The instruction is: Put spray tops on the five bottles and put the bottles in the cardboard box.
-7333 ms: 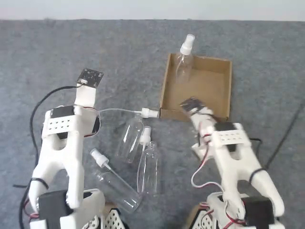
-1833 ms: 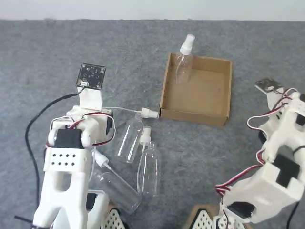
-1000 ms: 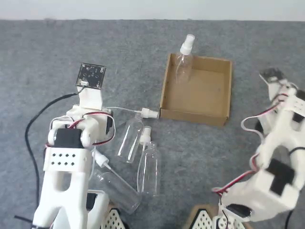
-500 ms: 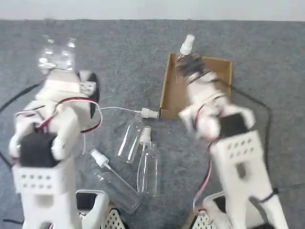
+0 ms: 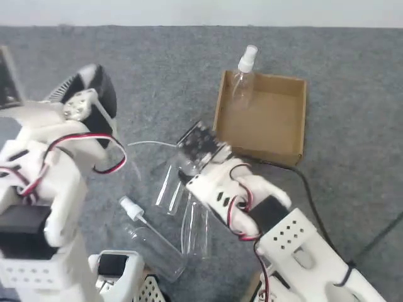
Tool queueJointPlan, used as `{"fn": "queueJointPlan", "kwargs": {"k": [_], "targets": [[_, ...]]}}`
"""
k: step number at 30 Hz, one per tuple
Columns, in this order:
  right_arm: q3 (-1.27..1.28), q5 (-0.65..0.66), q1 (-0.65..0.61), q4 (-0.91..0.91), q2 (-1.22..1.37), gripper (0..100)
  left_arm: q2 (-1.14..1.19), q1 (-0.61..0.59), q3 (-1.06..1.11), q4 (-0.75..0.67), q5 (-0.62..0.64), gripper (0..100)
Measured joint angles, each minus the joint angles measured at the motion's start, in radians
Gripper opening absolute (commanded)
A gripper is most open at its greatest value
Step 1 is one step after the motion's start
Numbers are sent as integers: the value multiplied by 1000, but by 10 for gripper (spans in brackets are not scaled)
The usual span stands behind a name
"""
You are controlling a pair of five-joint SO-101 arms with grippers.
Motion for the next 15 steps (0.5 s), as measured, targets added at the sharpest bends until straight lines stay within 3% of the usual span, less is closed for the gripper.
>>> {"fn": "queueJointPlan", "kwargs": {"k": [4, 10, 15], "targets": [[17, 77, -68, -72, 0, 6, 0, 0, 3, -71, 17, 10], [123, -38, -124, -285, 0, 6, -5, 12, 173, -236, 17, 10], [130, -46, -123, -316, 0, 6, -5, 18, 292, -318, 17, 10]]}}
